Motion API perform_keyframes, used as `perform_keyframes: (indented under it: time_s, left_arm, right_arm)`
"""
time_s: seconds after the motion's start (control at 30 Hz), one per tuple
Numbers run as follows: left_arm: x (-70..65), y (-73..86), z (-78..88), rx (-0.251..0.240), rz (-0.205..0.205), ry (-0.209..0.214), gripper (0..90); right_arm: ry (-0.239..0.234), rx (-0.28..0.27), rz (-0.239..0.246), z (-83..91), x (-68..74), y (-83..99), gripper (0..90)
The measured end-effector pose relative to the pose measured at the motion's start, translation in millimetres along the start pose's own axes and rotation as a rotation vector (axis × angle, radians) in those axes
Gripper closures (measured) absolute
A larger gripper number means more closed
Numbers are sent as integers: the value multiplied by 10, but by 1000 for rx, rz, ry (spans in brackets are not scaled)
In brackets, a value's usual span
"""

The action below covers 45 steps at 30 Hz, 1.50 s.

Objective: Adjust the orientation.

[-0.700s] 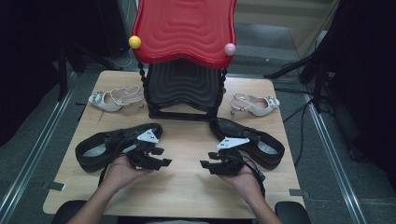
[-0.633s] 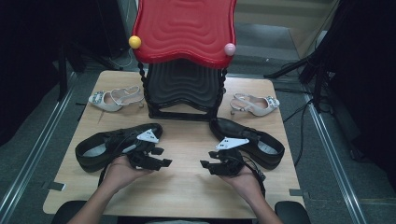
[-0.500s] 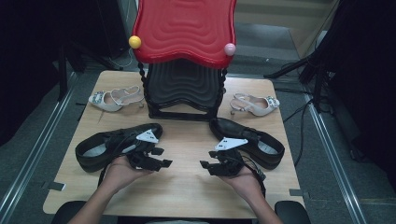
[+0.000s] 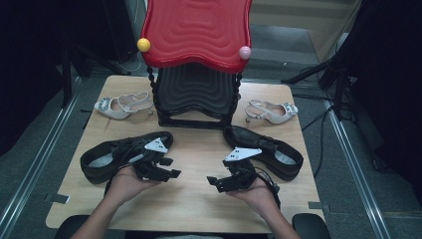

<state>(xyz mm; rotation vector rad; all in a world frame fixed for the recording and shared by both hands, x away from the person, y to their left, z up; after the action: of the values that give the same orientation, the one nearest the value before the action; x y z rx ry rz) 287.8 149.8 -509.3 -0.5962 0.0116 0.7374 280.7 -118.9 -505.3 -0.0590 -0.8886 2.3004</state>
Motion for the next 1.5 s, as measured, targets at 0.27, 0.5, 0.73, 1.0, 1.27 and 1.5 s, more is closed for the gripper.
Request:
perform_keyframes:
  time_s: [0.27, 0.5, 0.73, 1.0, 1.27, 1.5]
  left_arm:
    - [-10, 9, 41, 13, 7, -8, 430]
    - [-29, -1, 102, 22, -3, -20, 425]
    - [47, 31, 234, 19, 15, -36, 427]
    - [95, 79, 439, 6, 47, -47, 432]
    - [166, 175, 639, -5, 70, -89, 439]
    - [258, 274, 833, -19, 105, -109, 440]
  right_arm:
    - [-7, -18, 46, 41, 35, -3, 408]
    - [19, -32, 83, 25, -10, 62, 567]
    - [26, -5, 71, 9, -64, 74, 579]
    - [-11, 18, 59, 38, -49, 13, 600]
    - [-55, 29, 30, 8, -85, -23, 599]
    - [-46, 8, 47, 7, -111, -30, 602]
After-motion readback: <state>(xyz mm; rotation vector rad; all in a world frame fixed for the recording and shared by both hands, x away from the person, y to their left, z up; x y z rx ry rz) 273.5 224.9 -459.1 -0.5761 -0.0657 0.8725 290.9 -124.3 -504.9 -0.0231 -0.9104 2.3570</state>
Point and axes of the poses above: each handheld gripper's, and its own axes: z roughly backward along the jaws, y roughly out of its underside, x roughly to its left, the point moved 2 cm from there along -z, roughly forward along the jaws, and after that the axes turned 8 degrees about x, right-handed, at the moved point
